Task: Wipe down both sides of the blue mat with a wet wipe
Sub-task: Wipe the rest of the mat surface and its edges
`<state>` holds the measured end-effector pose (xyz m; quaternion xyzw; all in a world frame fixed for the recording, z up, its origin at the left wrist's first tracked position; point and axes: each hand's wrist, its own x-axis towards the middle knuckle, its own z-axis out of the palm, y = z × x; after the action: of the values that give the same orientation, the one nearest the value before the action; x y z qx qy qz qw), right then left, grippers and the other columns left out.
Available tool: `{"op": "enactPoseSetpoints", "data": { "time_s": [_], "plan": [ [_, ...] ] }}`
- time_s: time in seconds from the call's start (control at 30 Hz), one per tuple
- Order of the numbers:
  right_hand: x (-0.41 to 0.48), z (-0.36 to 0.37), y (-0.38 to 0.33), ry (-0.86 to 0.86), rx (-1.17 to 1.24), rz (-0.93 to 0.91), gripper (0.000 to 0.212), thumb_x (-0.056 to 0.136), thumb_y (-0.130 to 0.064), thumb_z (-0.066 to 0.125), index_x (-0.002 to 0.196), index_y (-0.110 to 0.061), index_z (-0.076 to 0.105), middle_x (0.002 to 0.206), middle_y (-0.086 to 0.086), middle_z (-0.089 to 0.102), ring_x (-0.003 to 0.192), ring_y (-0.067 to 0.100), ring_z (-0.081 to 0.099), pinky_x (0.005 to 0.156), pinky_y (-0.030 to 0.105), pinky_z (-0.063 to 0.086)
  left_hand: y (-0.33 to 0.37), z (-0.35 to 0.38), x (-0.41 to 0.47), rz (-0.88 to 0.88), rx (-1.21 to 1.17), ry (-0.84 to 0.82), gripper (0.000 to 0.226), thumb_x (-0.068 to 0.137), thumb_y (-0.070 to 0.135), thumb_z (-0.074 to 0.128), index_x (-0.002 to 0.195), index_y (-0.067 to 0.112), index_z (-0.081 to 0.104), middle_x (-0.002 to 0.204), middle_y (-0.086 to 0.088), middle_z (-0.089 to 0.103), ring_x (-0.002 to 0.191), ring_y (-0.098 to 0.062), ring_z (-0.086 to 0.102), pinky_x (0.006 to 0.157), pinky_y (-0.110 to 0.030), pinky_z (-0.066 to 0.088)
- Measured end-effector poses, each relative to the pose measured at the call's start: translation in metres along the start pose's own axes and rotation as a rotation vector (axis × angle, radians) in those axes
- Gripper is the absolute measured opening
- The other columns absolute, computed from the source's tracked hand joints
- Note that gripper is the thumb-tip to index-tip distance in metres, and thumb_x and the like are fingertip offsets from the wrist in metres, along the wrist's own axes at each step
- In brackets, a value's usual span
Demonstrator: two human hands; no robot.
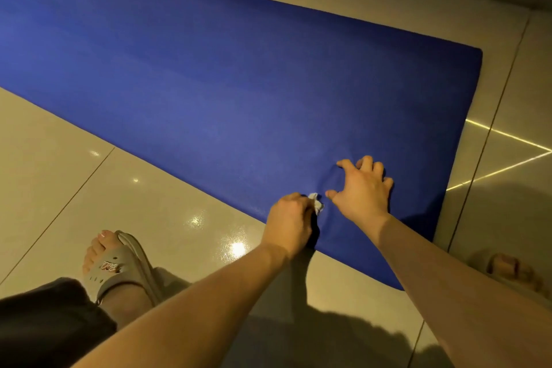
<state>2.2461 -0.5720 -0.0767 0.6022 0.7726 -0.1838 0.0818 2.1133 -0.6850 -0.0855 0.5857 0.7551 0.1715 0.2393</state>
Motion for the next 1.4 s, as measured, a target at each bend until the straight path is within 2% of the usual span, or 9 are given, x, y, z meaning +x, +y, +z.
{"op": "enactPoseSetpoints", "data": {
  "time_s": [0.13,0.23,0.4,0.63,0.73,0.83,1.13,1.23,1.4],
  "plan": [
    [0.012,-0.008,-0.003,-0.039,-0.068,0.046,0.106,0.071,-0.065,0.08,0.15,-0.016,0.029,0.143,0.015,0.041,0.133,0.039,0.037,0.102,0.054,0.043,-0.019,-0.025,0.016,0.023,0.067,0.017,0.018,0.095,0.01,0.058,0.099,0.014,0.074,0.102,-0.006,0.071,0.094,-0.03,0.064,0.08,-0.034,0.047],
    [0.024,-0.014,-0.005,-0.096,-0.184,0.039,0.129,0.064,-0.074,0.078,0.158,-0.013,0.014,0.145,0.017,0.04,0.135,0.038,0.038,0.104,0.051,0.043,-0.057,-0.057,0.033,-0.246,0.041,0.168,0.019,0.097,0.01,0.056,0.095,0.015,0.075,0.112,-0.003,0.074,0.102,-0.028,0.067,0.086,-0.03,0.047],
    [0.034,-0.02,-0.018,-0.165,-0.341,0.009,0.132,0.064,-0.076,0.077,0.159,-0.013,0.011,0.145,0.02,0.035,0.133,0.037,0.038,0.108,0.048,0.039,-0.073,-0.062,0.041,-0.496,-0.025,0.333,0.016,0.102,0.016,0.051,0.113,0.013,0.062,0.103,-0.007,0.071,0.092,-0.031,0.063,0.073,-0.03,0.038],
    [0.048,-0.023,-0.013,-0.256,-0.271,0.014,0.153,0.055,-0.075,0.083,0.159,-0.021,-0.015,0.166,0.016,-0.012,0.152,0.044,-0.003,0.118,0.061,0.021,-0.012,0.0,0.03,-0.145,-0.151,0.106,0.017,0.099,0.02,0.059,0.105,0.019,0.075,0.107,0.003,0.074,0.097,-0.017,0.067,0.085,-0.021,0.049],
    [0.05,-0.023,-0.011,-0.266,-0.212,0.017,0.154,0.053,-0.075,0.084,0.159,-0.024,-0.016,0.167,0.013,-0.016,0.152,0.043,-0.007,0.119,0.06,0.021,0.001,0.009,0.03,0.025,-0.022,0.023,0.016,0.099,0.018,0.058,0.1,0.014,0.073,0.096,-0.004,0.069,0.086,-0.024,0.062,0.075,-0.035,0.053],
    [0.05,-0.024,-0.01,-0.279,-0.175,0.018,0.153,0.054,-0.072,0.085,0.159,-0.025,-0.017,0.166,0.012,-0.018,0.152,0.042,-0.011,0.12,0.061,0.017,-0.02,-0.008,0.04,0.198,0.115,0.07,0.008,0.091,0.016,0.066,0.095,0.013,0.073,0.092,-0.006,0.059,0.08,-0.026,0.055,0.065,-0.033,0.045],
    [0.05,-0.022,-0.007,-0.269,-0.164,0.008,0.153,0.055,-0.071,0.086,0.159,-0.026,-0.016,0.166,0.012,-0.018,0.152,0.042,-0.012,0.12,0.061,0.016,-0.097,-0.067,0.076,-0.333,0.082,0.283,0.018,0.099,0.022,0.057,0.096,0.012,0.072,0.097,-0.008,0.065,0.083,-0.03,0.062,0.07,-0.032,0.042],
    [0.051,-0.021,-0.007,-0.266,-0.166,0.003,0.152,0.055,-0.071,0.086,0.159,-0.026,-0.016,0.166,0.012,-0.017,0.152,0.042,-0.011,0.12,0.062,0.016,-0.059,-0.039,0.06,-0.278,-0.026,0.28,0.018,0.1,0.033,0.059,0.095,0.017,0.064,0.092,0.0,0.066,0.077,-0.022,0.058,0.068,-0.031,0.041],
    [0.052,-0.018,-0.003,-0.264,-0.174,-0.019,0.153,0.055,-0.077,0.081,0.158,-0.025,-0.018,0.166,0.013,-0.019,0.152,0.042,-0.012,0.119,0.062,0.015,-0.006,0.005,0.042,0.096,-0.023,0.045,0.017,0.098,0.02,0.059,0.103,0.012,0.073,0.098,-0.006,0.067,0.087,-0.027,0.062,0.073,-0.03,0.05]
  ]
}}
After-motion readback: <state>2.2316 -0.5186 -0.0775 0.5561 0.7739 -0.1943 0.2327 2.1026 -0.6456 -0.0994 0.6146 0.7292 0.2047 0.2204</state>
